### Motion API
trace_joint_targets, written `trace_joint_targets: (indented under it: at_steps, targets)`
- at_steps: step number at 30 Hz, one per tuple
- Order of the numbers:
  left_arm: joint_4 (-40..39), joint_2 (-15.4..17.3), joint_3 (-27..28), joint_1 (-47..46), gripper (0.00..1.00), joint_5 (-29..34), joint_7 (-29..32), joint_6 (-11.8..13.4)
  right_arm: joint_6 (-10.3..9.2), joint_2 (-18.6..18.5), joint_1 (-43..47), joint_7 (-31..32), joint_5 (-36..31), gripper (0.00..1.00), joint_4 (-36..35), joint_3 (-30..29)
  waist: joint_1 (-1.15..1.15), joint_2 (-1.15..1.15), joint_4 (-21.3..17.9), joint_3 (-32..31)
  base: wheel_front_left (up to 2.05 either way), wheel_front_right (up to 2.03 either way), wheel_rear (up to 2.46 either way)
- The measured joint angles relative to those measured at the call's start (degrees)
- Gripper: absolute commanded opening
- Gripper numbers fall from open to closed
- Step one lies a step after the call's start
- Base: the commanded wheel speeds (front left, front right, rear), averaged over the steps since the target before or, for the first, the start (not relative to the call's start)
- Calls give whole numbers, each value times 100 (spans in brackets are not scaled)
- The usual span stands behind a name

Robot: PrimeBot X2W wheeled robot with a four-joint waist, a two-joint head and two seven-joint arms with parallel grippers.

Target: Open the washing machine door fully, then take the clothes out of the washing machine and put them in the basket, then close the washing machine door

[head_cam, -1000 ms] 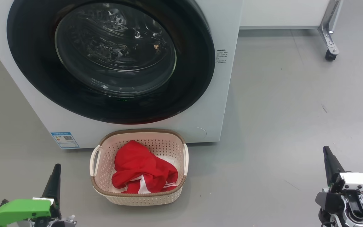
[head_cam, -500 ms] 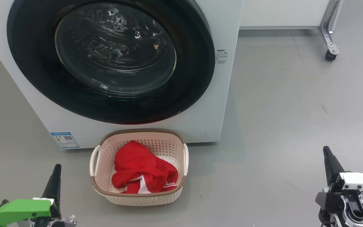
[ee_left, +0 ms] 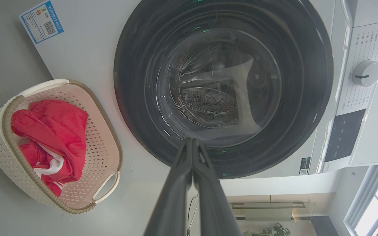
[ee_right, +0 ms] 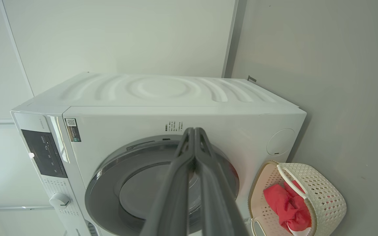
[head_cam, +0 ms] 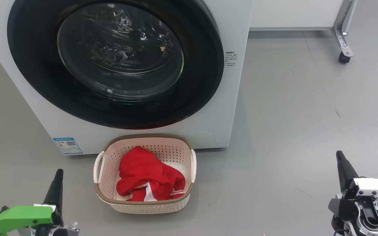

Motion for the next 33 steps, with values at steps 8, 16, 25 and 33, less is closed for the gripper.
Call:
trace_joint_targets:
  at_steps: [8,16,25,33]
  targets:
    - [18,-1,7,-1,0,0,0,-1,0,0,-1,0,0,0,7,-3,0,0,0,-1,0,0,0]
    - [26,-1,14,-5,0,0,0,-1,0,0,-3,1,0,0,18,-9,0,0,0,-1,0,0,0]
    - [49,-1,22,-9,0,0,1,-2,1,1,-4,5,0,0,30,-14,0,0,0,-2,0,0,0]
    - [57,-2,27,-11,0,0,20,-2,1,1,-5,7,0,0,35,-21,0,0,0,-2,0,0,0]
